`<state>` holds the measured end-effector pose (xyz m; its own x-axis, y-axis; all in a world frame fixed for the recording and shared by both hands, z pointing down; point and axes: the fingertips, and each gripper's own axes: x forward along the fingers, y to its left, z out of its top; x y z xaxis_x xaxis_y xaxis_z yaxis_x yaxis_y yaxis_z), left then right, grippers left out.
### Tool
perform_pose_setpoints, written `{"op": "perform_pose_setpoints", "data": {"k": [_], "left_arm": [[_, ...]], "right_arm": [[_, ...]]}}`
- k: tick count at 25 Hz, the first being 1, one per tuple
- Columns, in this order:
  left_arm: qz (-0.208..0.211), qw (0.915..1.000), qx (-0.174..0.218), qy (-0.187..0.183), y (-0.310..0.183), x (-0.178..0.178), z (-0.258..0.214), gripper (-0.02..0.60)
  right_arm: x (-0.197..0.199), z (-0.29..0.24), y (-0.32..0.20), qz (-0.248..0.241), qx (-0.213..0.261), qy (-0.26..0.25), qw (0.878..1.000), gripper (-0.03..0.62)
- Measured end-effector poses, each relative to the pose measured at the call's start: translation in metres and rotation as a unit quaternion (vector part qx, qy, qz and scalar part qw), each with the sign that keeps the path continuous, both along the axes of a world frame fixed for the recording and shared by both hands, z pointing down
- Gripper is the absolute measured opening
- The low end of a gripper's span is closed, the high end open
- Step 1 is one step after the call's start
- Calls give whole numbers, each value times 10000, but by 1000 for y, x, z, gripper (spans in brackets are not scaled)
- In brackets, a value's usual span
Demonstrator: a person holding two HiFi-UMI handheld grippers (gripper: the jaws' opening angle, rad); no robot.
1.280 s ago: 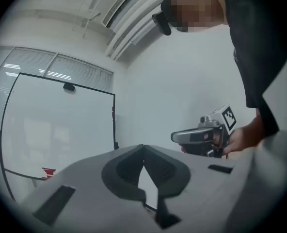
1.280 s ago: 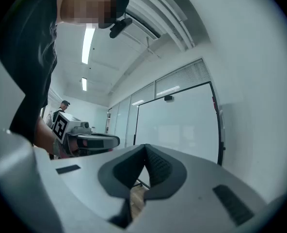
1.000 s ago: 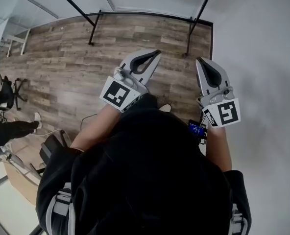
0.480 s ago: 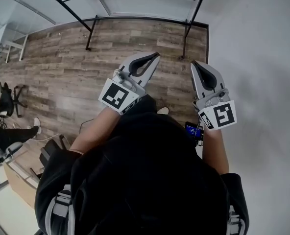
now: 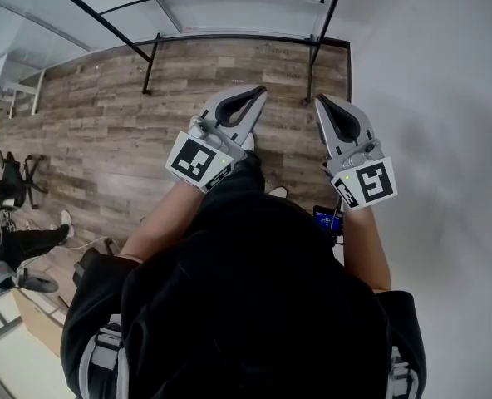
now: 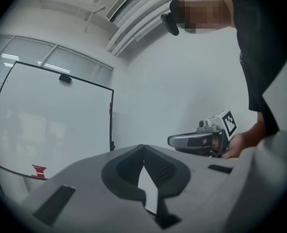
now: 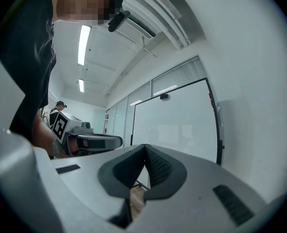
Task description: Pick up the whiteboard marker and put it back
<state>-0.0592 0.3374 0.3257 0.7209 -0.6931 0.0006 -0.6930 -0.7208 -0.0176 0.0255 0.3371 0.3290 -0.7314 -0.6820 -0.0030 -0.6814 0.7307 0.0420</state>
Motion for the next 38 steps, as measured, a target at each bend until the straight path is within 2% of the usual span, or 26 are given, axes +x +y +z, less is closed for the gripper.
{"op": "perform_pose_setpoints", "data": {"k": [11, 20, 38], "left_arm": [[199, 9997, -90, -49, -91, -4, 4, 3], [412, 9990, -160, 7, -169, -15, 12, 3], [935, 9947, -418, -55, -303, -57, 42, 3]], "right_arm": [[-19, -1, -87, 34, -98, -81, 9999, -8], [-32, 5, -162, 230, -229, 60, 9995, -8], [-70, 44, -288, 729, -743, 192, 9944, -7]]}}
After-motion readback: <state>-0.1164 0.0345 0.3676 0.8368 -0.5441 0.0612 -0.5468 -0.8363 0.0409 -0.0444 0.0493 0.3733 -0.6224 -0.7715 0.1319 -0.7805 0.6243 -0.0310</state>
